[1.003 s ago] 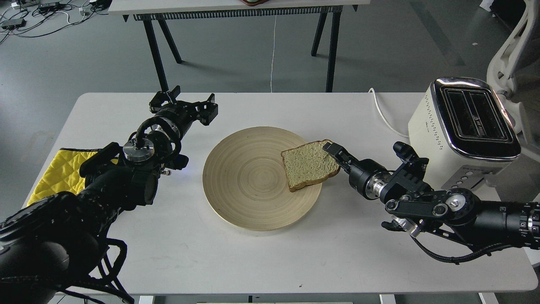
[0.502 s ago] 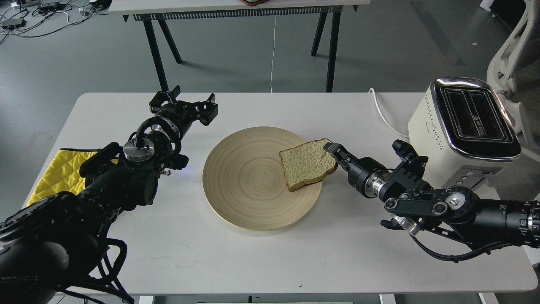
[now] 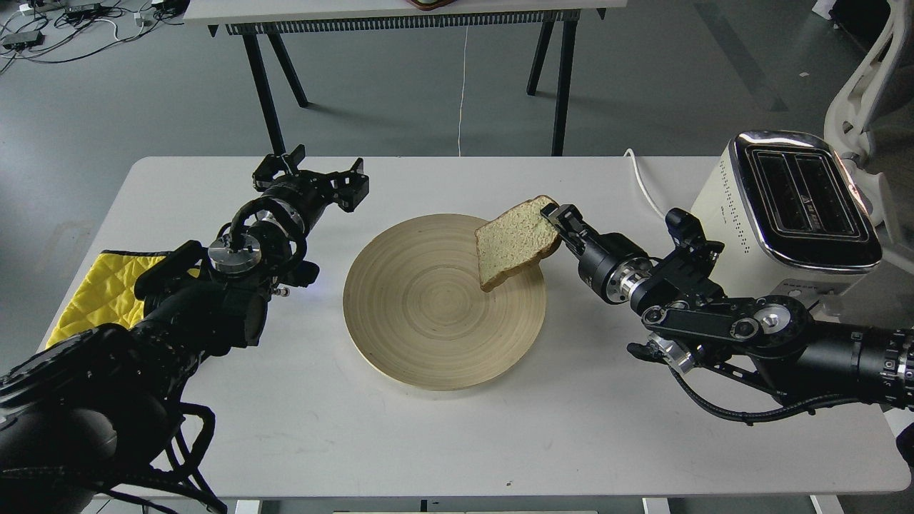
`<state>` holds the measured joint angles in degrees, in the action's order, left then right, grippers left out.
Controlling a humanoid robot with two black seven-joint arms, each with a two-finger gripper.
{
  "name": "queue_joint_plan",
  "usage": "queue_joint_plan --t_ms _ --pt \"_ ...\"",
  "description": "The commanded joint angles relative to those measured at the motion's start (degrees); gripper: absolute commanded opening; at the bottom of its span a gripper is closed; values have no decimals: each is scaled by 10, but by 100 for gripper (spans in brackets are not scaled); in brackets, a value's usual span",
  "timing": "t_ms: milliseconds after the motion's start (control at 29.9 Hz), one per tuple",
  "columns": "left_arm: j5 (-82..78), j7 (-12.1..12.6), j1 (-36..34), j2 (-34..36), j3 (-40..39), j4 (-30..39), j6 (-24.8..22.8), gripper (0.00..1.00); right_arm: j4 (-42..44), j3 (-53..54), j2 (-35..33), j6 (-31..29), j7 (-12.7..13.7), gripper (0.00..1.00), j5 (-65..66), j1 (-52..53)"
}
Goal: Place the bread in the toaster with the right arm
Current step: 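Carry the bread slice up and over the toaster slot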
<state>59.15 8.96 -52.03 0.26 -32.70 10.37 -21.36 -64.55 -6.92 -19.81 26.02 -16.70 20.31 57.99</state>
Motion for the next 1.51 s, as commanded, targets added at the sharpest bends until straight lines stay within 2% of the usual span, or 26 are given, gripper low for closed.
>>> queue_joint_plan --t_ms 0,368,569,769,970,1204,1472 --pt "0 0 0 0 0 0 0 100 -4 26 -21 0 0 1 0 27" --pt "0 0 0 0 0 0 0 100 -88 -11 -221 2 1 1 -5 179" --pt "0 0 0 0 0 0 0 100 -120 -106 -348 -2 1 1 3 278" --pt "0 0 0 0 0 0 0 100 -125 -205 -438 -6 6 1 66 355" --pt "0 0 0 0 0 0 0 100 -131 -247 -494 -9 5 1 127 358" --pt "0 0 0 0 0 0 0 100 -134 -324 -494 -7 3 1 145 349" --pt "0 0 0 0 0 0 0 100 -137 -328 -487 -6 4 2 145 311"
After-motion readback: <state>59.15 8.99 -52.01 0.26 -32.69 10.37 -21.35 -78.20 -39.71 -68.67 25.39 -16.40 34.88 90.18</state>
